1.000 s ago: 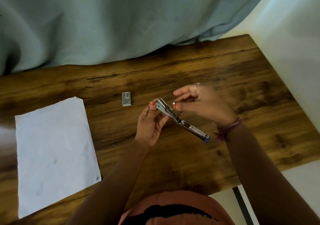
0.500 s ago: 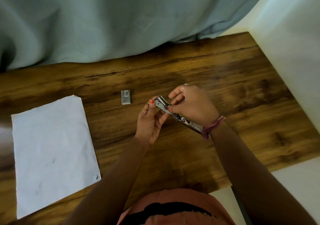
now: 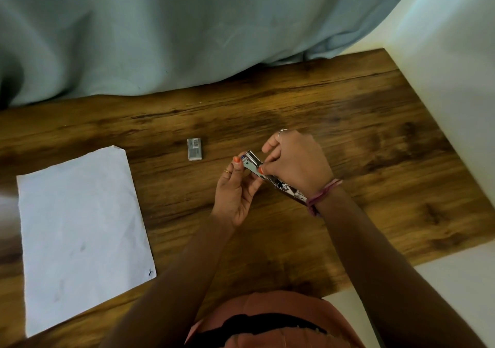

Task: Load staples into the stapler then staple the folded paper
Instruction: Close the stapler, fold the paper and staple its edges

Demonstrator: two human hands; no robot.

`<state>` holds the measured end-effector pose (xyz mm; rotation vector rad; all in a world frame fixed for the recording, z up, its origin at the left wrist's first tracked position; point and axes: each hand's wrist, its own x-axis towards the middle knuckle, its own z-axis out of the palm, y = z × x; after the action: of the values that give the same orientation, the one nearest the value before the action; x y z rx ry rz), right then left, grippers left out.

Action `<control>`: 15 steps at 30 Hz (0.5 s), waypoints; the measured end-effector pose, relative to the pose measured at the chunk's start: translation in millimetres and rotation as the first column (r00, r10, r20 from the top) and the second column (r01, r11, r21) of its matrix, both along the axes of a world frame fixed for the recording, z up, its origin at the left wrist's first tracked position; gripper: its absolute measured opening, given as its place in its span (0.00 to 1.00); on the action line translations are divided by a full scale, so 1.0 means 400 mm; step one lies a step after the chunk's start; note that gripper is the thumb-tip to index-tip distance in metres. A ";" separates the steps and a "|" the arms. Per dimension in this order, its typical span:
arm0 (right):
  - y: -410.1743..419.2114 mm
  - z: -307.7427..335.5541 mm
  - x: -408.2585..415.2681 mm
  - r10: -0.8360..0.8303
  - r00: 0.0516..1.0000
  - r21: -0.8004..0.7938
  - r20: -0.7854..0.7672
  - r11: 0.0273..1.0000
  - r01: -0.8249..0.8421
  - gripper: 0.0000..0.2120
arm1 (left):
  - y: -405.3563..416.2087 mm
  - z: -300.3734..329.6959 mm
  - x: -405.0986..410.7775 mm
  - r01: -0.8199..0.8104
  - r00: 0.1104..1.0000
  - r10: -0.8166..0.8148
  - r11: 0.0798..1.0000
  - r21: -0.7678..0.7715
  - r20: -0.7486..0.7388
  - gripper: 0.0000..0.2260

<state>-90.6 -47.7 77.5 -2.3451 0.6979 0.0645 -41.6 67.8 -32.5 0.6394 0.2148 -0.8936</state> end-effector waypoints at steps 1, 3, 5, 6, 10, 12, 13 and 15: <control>0.000 0.000 0.001 0.001 1.000 0.002 -0.004 1.000 -0.001 0.13 | 0.001 -0.002 -0.002 0.003 1.000 -0.003 1.000 -0.007 -0.010 0.16; -0.006 0.002 -0.001 -0.005 1.000 0.041 -0.003 0.999 0.006 0.12 | 0.002 -0.006 -0.006 0.014 0.999 -0.014 1.000 -0.013 -0.033 0.17; -0.023 0.007 -0.007 -0.034 0.999 0.147 0.026 0.989 0.029 0.09 | 0.003 -0.009 -0.012 0.020 0.998 -0.021 1.000 -0.018 -0.054 0.18; -0.035 0.009 -0.011 -0.059 0.997 0.206 0.045 0.977 0.048 0.07 | 0.002 -0.011 -0.014 0.019 0.997 -0.020 1.000 -0.019 -0.068 0.18; -0.102 -0.006 -0.036 -0.226 0.972 0.453 0.065 0.874 0.173 0.04 | 0.003 -0.020 -0.024 0.004 0.986 -0.005 1.000 -0.008 -0.165 0.18; -0.131 -0.028 -0.054 -0.288 0.957 0.563 0.028 0.796 0.223 0.04 | 0.004 -0.025 -0.028 -0.010 0.976 0.010 1.000 -0.002 -0.219 0.18; -0.142 -0.043 -0.062 -0.313 0.950 0.602 0.009 0.761 0.244 0.04 | 0.003 -0.026 -0.028 -0.020 0.971 0.019 1.000 -0.003 -0.238 0.17; -0.155 -0.077 -0.076 -0.352 0.936 0.660 -0.028 0.696 0.282 0.04 | 0.001 -0.023 -0.027 -0.045 0.962 0.043 0.999 -0.002 -0.269 0.15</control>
<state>-121.1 -109.6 46.8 -1.5129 0.8560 0.0286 -52.5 68.4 -41.6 0.5015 0.4676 -0.9366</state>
